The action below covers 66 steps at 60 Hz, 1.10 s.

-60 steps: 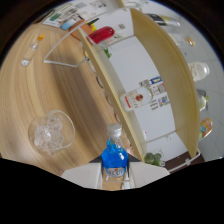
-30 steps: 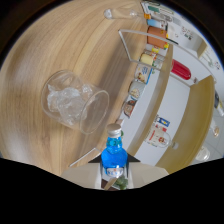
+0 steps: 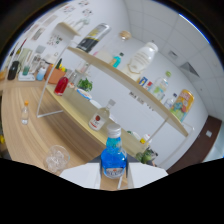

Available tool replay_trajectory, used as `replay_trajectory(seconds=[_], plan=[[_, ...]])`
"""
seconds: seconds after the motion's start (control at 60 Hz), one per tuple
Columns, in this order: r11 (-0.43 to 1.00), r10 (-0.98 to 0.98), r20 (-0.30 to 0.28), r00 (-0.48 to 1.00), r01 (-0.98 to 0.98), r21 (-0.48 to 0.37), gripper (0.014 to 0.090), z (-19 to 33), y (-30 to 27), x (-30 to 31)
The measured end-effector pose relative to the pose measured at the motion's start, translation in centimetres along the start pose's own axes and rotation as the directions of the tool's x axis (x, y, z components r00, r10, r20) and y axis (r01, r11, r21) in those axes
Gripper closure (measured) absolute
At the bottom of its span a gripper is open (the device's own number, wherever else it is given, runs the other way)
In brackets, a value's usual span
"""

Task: Make me a cup of Mount Fuji.

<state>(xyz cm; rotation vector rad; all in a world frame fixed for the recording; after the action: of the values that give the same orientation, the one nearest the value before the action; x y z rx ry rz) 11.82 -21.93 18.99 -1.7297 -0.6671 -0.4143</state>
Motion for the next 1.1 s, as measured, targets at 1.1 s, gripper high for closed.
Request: replay_trajectory(seconds=[1.1], plan=[[0.657, 0.649, -0.120, 0.752, -0.633, -0.410, 0.0601, 2.6, 24.6, 1.0]])
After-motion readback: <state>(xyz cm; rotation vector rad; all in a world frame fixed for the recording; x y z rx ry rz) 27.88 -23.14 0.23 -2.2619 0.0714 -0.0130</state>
